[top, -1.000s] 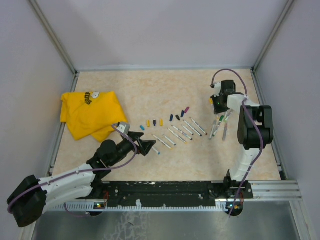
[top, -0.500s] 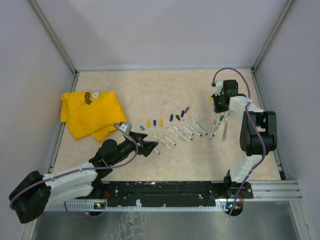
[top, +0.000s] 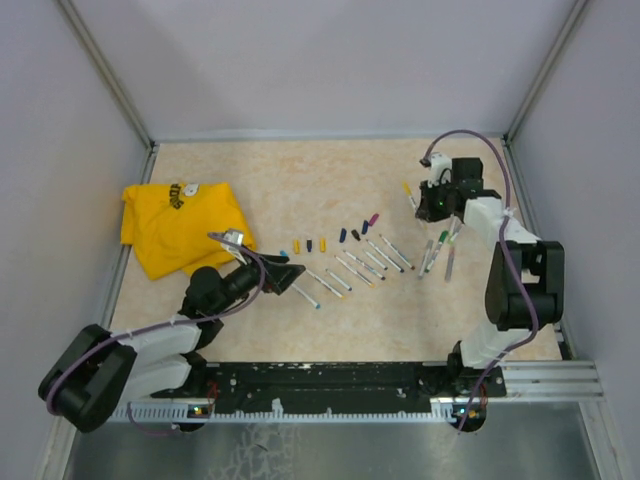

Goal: Open the pen caps
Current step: Pick up the pen from the center of the board.

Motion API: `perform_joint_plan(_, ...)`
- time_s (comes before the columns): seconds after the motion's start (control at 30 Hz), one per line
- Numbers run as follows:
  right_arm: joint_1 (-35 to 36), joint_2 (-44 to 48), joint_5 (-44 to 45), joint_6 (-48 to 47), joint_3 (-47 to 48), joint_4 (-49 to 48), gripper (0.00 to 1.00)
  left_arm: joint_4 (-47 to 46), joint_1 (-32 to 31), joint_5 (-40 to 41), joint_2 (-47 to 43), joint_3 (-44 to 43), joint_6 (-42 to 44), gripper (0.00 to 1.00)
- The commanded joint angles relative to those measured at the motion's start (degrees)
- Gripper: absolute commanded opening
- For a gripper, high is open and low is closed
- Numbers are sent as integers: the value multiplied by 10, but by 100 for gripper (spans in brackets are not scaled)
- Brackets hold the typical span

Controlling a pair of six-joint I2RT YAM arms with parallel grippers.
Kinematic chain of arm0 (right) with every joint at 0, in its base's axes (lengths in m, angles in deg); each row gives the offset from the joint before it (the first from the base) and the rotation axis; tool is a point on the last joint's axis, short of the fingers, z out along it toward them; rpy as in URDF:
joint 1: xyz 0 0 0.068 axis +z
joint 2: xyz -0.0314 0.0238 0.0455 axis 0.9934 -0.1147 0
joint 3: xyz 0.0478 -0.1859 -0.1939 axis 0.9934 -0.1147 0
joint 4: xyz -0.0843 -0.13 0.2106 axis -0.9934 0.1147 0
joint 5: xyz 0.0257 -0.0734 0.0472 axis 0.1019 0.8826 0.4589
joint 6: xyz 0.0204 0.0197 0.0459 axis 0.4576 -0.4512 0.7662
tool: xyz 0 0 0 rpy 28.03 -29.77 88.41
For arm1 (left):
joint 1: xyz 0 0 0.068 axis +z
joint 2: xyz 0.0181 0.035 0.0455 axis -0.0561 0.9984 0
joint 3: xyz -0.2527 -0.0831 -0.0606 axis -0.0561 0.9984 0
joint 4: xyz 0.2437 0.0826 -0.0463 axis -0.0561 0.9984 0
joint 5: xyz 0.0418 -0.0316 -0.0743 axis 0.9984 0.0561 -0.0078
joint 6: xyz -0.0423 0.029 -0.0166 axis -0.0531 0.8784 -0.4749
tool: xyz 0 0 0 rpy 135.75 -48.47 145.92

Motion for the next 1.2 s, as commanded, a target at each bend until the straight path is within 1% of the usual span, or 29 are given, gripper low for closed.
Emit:
perform_joint_plan(0.0,16,50,-98,14,-1,-14,0,-113,34,-81,40,1,-60,100)
perform_joint_plan(0.27,63,75,-178,30,-10,-17,0,-177,57,-107,137,-45,-84,99)
perform_joint_plan(0.53,106,83,-235,35,-16,-20,0,-215,60,-114,204,-91,-88,98)
perform_joint_plan(0.73,143,87,-254,32,-21,-23,0,-225,60,-110,227,-107,-93,98)
perform_joint_plan(0.9,160,84,-268,31,-24,-26,0,-227,61,-95,236,-111,-97,98)
perform_joint_plan(1.07,172,85,-287,28,-29,-30,0,-228,63,-82,242,-105,-104,98)
perform_joint_plan(1.17,182,85,-294,24,-31,-30,0,-248,63,-74,246,-94,-111,98)
